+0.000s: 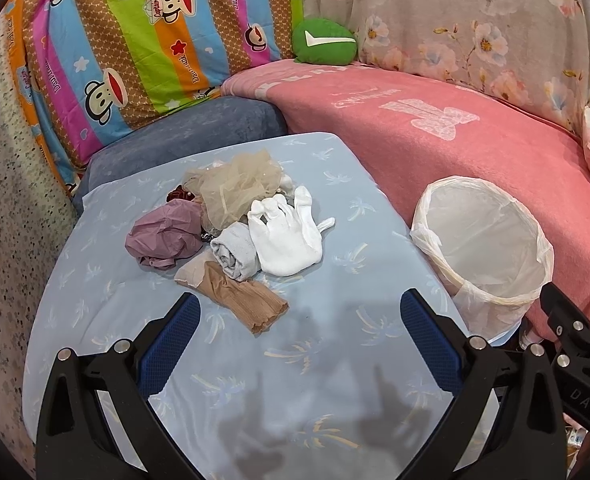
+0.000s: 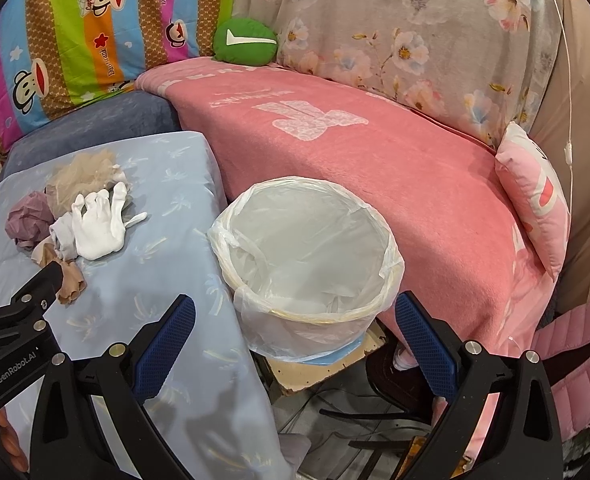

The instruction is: Collect trash

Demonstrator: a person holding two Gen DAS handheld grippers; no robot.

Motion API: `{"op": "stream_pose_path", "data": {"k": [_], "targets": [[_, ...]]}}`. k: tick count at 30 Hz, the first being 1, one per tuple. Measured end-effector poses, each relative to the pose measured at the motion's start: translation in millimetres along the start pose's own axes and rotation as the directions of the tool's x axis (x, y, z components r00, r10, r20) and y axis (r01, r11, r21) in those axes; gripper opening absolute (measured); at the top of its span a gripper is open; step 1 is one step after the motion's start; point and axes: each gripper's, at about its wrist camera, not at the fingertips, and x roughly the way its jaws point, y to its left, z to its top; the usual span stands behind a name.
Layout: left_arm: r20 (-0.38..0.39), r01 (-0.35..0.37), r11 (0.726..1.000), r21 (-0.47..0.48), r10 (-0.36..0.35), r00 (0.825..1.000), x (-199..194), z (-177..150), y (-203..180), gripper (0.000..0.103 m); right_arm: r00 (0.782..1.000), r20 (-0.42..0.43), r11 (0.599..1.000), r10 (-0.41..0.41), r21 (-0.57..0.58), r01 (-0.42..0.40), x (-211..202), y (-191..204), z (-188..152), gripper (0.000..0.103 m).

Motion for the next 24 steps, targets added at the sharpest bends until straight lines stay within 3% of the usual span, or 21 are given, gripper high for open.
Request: {"op": "stream_pose_path", "data": {"k": [24], "targets": [[-0.021,0.023,1.0,-0.006,-0.023,1.0,12.2,3.2,0.0,0.096,1.0,-0.003,1.0,0.0,0.0,0.0,3.4,3.2,2.7,0.097]]}}
